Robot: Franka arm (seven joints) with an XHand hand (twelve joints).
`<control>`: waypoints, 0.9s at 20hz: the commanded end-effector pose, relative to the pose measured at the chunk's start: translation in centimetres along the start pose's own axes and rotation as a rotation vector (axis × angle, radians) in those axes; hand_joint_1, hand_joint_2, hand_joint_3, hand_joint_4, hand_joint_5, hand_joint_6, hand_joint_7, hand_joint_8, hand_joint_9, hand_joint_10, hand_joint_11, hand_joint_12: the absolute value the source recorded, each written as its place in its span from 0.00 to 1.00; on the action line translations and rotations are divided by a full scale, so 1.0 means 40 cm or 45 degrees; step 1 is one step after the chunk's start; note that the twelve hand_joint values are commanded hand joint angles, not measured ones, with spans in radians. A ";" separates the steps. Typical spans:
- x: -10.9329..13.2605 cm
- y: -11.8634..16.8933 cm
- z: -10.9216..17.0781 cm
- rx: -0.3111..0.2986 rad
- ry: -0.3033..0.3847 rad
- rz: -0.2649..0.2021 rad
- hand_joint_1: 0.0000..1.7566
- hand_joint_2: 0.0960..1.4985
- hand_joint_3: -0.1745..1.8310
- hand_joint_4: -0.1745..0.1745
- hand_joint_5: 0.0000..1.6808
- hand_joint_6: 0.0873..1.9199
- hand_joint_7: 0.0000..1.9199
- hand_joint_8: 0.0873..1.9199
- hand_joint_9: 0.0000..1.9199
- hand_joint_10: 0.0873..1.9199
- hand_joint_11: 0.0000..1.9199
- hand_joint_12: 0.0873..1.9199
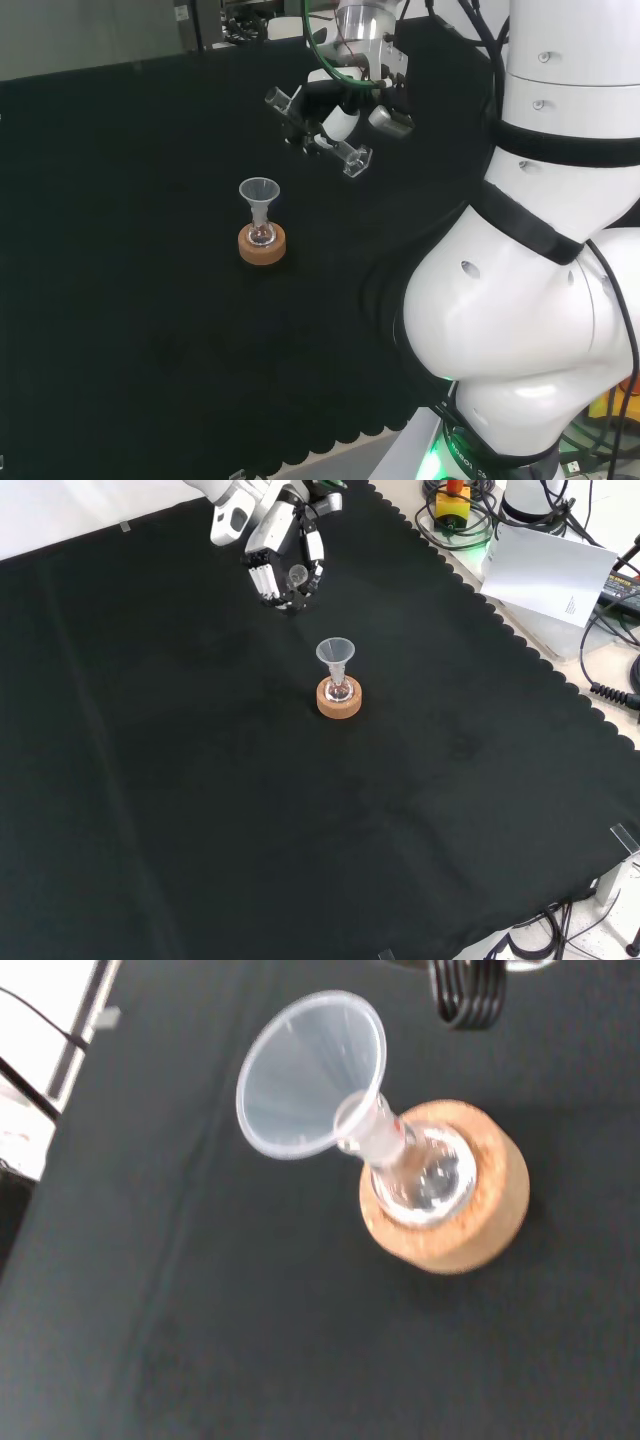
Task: Put the graduated cylinder back on the table.
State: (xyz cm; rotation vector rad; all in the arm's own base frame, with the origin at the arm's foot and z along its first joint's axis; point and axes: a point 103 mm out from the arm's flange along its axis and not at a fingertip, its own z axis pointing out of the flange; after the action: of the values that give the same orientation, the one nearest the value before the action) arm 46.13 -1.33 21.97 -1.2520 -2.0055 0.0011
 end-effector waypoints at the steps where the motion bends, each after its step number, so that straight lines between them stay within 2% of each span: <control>1: -0.021 0.035 -0.005 -0.129 0.077 -0.113 0.84 0.59 0.45 0.12 0.54 0.43 0.43 0.38 0.58 0.21 0.53 0.41; 9: -0.056 0.111 0.008 -0.212 0.231 -0.238 0.83 0.59 0.45 0.11 0.54 0.42 0.43 0.38 0.58 0.21 0.53 0.41; 18: -0.112 0.182 0.049 -0.323 0.411 -0.335 0.83 0.59 0.44 0.11 0.54 0.42 0.43 0.37 0.58 0.21 0.52 0.41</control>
State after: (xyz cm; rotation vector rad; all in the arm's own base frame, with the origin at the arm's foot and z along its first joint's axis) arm 50.30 -0.57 16.80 -1.0970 -1.9490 -0.4149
